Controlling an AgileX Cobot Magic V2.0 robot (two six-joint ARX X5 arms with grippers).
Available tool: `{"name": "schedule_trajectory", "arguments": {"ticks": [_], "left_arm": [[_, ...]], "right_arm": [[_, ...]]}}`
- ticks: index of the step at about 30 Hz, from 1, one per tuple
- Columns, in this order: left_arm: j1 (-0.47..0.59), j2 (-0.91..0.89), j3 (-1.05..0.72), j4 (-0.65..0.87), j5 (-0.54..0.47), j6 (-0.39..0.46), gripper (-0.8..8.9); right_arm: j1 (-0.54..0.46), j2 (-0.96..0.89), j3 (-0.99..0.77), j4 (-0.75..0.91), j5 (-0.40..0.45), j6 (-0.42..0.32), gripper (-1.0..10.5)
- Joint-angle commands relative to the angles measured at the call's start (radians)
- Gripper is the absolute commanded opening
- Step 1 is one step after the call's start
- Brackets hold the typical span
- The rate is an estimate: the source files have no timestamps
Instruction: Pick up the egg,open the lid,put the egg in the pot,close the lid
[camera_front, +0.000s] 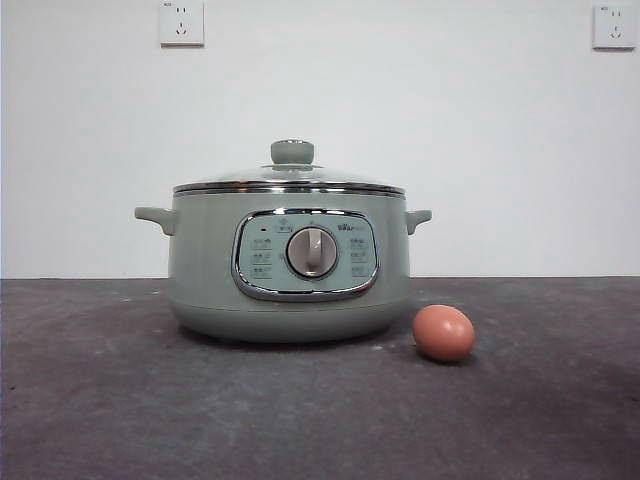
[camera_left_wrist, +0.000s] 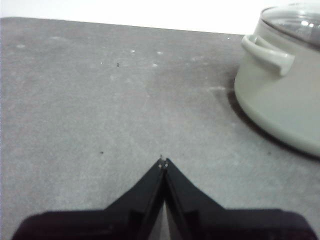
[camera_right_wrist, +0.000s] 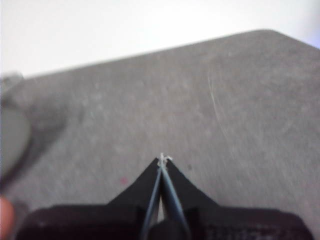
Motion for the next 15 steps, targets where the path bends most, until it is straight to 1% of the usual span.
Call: {"name": "schedule_trajectory", "arguments": {"ticks": [1,4,7,10,13,15], "left_arm": [[0.003,0.006,0.060,-0.014,0.004,-0.048,-0.07],[0.003,0.025,0.120,-0.027,0.031,-0.091,-0.07],[0.003,0.058,0.195,-0.047,0.063,-0.114,-0.07],[0.002,0.106,0.282,-0.096,0.099,-0.114,-0.07],[0.002,0.166,0.378,-0.153,0.160,-0.105,-0.07],[0.002,0.209,0.446,-0.194,0.220,-0.099,-0.07]], "right_arm": [[0.000,0.005,0.062,0.011,-0.001,0.063,-0.1],[0.000,0.031,0.129,0.006,-0.030,0.085,-0.1],[0.000,0.083,0.208,-0.010,-0.111,0.089,-0.1],[0.000,0.154,0.307,-0.079,-0.187,0.087,-0.1],[0.000,0.240,0.423,-0.174,-0.248,0.061,-0.1],[0.000,0.302,0.515,-0.246,-0.297,0.015,-0.1]]}}
